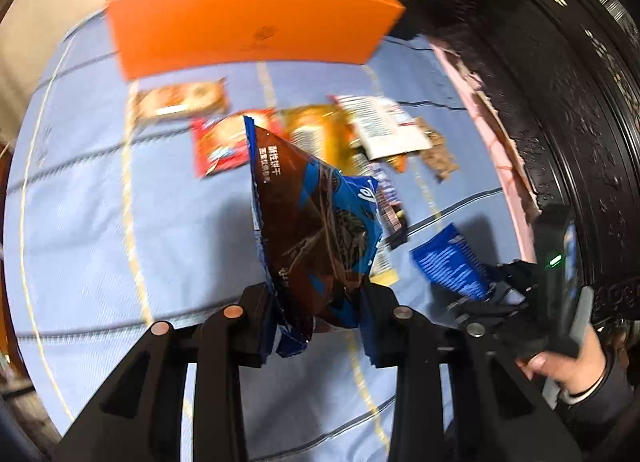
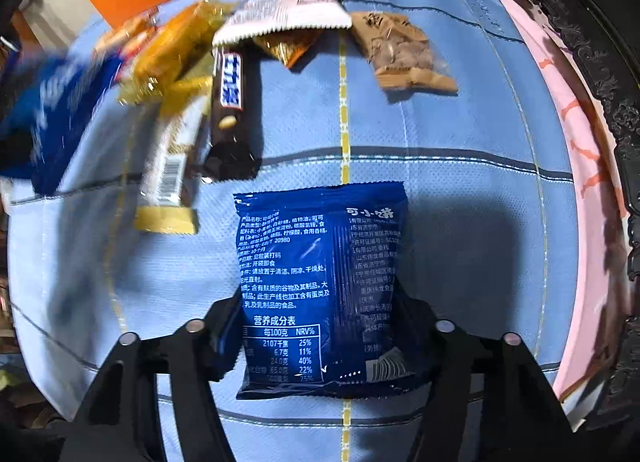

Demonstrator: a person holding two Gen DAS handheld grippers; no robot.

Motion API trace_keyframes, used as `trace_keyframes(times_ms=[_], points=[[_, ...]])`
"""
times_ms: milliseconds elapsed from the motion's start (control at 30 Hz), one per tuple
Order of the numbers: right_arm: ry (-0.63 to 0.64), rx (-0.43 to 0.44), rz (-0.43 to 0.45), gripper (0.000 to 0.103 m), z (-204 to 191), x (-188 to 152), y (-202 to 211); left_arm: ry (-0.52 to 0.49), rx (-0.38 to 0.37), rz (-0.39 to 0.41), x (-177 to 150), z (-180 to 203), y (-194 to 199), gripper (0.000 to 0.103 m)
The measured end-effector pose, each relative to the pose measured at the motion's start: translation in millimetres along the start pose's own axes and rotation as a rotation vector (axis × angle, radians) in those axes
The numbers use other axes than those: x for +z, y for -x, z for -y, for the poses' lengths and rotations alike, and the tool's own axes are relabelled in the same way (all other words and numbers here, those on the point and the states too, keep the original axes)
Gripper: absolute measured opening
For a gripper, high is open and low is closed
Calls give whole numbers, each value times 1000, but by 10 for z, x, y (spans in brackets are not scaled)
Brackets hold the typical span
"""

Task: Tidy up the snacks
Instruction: 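Carry both blue bags into the orange box and open both tools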

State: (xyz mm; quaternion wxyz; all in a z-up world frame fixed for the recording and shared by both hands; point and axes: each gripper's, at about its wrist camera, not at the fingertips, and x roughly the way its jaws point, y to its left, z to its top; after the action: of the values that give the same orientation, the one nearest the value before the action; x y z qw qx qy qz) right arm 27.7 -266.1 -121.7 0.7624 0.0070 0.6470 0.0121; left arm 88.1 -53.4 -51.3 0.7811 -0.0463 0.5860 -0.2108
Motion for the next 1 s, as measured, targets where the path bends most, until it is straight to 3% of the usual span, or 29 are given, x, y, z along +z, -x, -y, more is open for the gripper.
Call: trace_keyframes(times_ms=[200, 367, 600, 767, 867, 1000], points=[[-44, 49, 74, 58, 141, 3, 320, 35, 6, 18, -115, -183, 134, 33], [-23, 99, 177, 58, 66, 186, 629, 9, -1, 79, 27, -125, 368, 33], [50, 162, 347, 58, -147, 1055, 1158, 4, 31, 204, 607, -139, 815, 33], [83, 166, 482, 58, -347, 1810, 1473, 10, 89, 286, 1260, -183, 981, 33], [84, 149, 529, 59, -421, 2251, 1565, 16, 115, 303, 1621, -241, 977, 33], [73, 134, 530, 59, -484, 2791, 1473, 44, 152, 306, 2111, -349, 847, 34]])
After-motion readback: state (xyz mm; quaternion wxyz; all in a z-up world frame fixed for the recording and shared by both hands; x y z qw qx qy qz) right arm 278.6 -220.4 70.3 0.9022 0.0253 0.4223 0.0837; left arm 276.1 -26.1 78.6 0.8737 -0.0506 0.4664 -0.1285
